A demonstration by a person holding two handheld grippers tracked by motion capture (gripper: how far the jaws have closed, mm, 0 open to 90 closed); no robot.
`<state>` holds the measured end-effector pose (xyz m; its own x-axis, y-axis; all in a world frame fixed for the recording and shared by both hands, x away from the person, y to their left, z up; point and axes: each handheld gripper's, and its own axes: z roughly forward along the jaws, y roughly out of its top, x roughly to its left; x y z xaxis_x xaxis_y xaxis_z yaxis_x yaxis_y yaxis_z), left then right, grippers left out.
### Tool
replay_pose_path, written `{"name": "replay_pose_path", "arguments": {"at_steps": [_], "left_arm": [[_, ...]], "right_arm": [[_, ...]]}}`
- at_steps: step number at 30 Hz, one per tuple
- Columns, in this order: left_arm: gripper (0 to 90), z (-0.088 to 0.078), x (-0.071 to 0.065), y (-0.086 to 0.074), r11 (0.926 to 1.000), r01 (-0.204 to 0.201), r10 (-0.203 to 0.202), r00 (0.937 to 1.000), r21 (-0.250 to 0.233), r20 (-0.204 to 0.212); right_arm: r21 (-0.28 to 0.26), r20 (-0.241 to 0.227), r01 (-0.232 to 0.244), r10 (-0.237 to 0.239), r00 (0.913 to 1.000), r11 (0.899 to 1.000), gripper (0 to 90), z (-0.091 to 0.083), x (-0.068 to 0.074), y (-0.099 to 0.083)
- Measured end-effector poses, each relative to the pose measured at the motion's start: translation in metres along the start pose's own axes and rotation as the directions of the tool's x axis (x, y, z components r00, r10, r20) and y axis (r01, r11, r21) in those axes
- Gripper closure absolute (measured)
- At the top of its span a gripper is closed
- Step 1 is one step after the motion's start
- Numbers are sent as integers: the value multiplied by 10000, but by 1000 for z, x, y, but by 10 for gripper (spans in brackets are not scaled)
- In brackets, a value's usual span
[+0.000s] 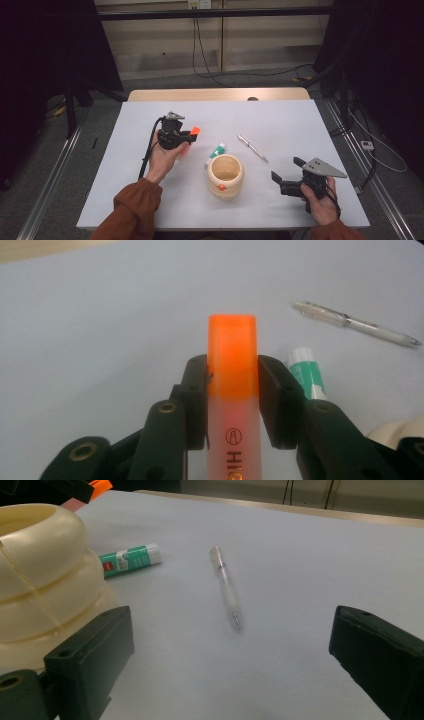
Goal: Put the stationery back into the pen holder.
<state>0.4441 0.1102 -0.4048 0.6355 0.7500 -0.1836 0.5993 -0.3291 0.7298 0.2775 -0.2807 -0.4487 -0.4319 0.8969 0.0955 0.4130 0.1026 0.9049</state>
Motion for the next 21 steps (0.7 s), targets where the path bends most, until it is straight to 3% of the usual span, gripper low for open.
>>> {"name": "replay_pose_path", "arguments": {"at_steps": [9, 13, 21], "left_arm": [[671, -20, -7, -5, 9910, -325, 352, 9992, -1297, 185], [671, -27, -12, -9, 9860, -626, 678, 9973, -1548, 286], [671, -38, -15, -20, 9819, -480, 617, 9956, -1831, 699]], "right_arm": [[6, -12, -8, 8, 10000, 10000, 38, 0, 0, 0], [-13, -2, -20, 20, 10000, 10000, 38, 0, 0, 0], [-14, 8, -25, 25, 10000, 10000, 38, 0, 0, 0]]}}
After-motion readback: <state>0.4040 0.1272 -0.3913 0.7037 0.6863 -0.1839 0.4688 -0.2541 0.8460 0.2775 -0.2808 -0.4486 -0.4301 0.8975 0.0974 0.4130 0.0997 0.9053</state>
